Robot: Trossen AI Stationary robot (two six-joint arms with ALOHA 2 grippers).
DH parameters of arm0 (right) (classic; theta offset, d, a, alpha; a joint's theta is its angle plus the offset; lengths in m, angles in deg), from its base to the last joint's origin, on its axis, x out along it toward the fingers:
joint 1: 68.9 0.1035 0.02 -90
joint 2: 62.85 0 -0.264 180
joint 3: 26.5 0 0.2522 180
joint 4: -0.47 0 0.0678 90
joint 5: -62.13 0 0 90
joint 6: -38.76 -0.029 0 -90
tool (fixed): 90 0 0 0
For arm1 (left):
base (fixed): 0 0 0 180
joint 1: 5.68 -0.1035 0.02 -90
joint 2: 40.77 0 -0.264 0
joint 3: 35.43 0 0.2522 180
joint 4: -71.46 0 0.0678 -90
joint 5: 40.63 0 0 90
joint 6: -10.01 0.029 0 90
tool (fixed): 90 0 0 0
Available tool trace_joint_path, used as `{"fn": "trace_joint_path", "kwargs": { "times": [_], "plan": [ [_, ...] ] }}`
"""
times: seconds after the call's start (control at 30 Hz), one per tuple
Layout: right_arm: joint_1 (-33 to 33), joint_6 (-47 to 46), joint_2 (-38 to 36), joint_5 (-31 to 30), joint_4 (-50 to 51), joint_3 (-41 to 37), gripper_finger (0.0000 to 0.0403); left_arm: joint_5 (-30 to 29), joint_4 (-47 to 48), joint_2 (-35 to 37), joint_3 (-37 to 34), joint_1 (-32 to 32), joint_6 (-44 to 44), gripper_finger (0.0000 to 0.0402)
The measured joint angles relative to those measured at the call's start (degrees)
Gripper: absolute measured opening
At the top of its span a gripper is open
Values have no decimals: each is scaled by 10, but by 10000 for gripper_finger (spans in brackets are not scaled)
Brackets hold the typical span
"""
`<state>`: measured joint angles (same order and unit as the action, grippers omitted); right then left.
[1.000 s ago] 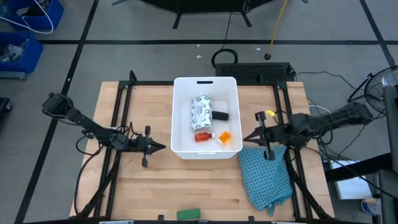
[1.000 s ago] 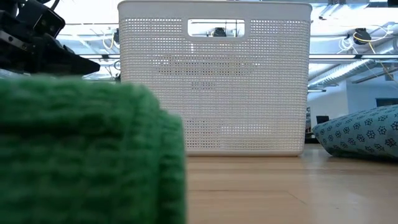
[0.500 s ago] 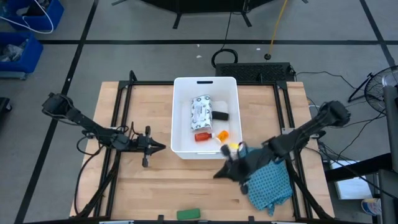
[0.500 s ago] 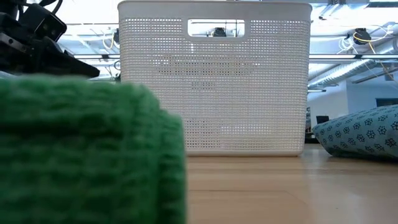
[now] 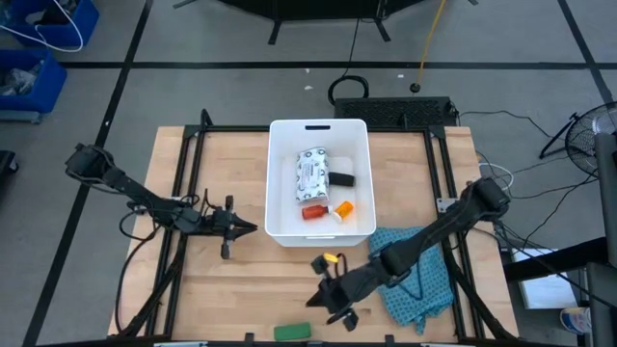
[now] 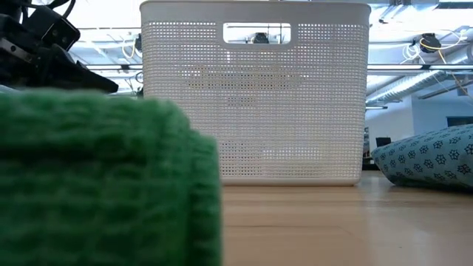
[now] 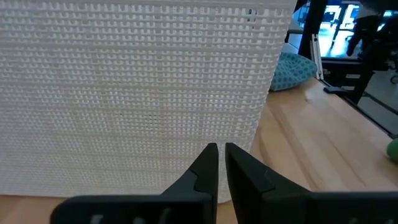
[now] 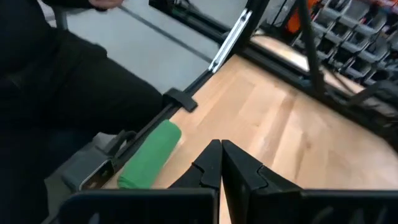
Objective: Pick & place medical supplies in basket/bin
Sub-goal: Put the green bandage into the white bin
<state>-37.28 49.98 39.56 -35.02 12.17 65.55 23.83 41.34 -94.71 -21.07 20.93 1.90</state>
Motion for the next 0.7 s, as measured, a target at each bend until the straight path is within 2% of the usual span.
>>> {"fn": "trace_joint_path", "kwargs": {
  "times": [0.17,0.37,0.57,0.7],
  "plan": [
    [0,-8,58,13,2,30,0,0,0,0,0,0,-3,35],
    [1,-33,93,14,6,48,0,0,-1,0,0,0,-7,35],
    [2,-39,93,14,9,60,0,0,-1,0,0,0,-11,35],
    [11,-12,42,13,54,63,0,0,-1,0,0,0,-11,35]
  ]
}}
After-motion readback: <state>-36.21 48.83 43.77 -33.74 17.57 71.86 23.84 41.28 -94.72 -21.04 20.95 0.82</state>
